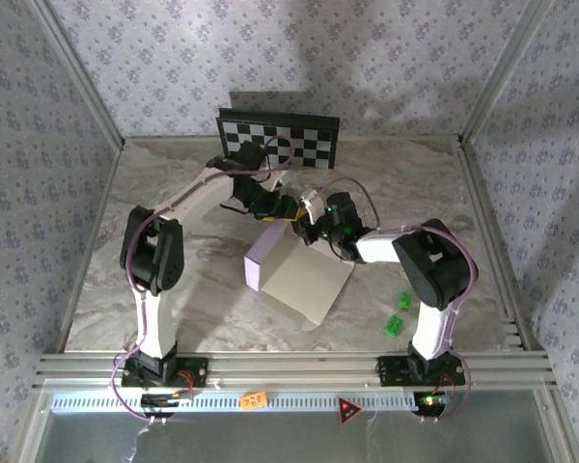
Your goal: Fold the paper box
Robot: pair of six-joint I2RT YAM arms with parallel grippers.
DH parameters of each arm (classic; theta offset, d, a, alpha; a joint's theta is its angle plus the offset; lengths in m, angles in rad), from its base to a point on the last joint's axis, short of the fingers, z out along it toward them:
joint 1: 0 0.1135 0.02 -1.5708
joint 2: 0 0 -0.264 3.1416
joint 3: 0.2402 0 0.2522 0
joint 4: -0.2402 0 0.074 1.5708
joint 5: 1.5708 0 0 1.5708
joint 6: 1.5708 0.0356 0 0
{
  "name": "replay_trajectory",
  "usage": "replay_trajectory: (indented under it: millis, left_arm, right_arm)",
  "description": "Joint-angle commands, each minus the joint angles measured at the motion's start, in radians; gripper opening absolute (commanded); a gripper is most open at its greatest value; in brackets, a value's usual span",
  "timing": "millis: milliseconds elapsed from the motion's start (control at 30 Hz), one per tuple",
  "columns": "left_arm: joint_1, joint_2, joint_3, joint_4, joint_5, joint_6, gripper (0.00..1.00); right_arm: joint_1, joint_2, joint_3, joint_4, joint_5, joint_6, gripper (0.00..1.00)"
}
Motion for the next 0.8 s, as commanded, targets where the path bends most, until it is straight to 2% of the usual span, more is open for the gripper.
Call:
replay_trajectory:
  millis: [0, 100, 233, 367, 467, 600, 767]
  left_arm:
    - [-0.032, -0.040, -0.046, -0.040, 0.103, -0.034, 0.65]
    - [-0.037, -0.057, -0.060, -0.040, 0.103, -0.037, 0.65]
    - [-0.047, -0.082, -0.093, -0.022, 0.100, -0.050, 0.66]
    - [-0.055, -0.101, -0.123, -0.002, 0.103, -0.060, 0.67]
    - [-0.056, -0.121, -0.133, -0.005, 0.064, -0.060, 0.67]
    - [-0.056, -0.155, -0.127, -0.012, 0.050, -0.062, 0.69]
    - [-0.057, -0.187, -0.099, -0.020, 0.051, -0.069, 0.70]
  right_arm:
    - [0.043, -0.015, -0.035, 0.040, 0.199, 0.063, 0.06]
    - [0.081, -0.023, -0.063, 0.062, 0.324, 0.081, 0.00]
    - [0.135, -0.036, -0.082, 0.067, 0.496, 0.119, 0.00]
    - [0.194, -0.037, -0.081, 0.048, 0.610, 0.135, 0.00]
    - [0.201, -0.038, -0.080, 0.016, 0.566, 0.145, 0.00]
    - [0.198, -0.076, -0.128, 0.029, 0.467, 0.130, 0.18]
    - [0.194, -0.142, -0.179, 0.037, 0.413, 0.092, 0.31]
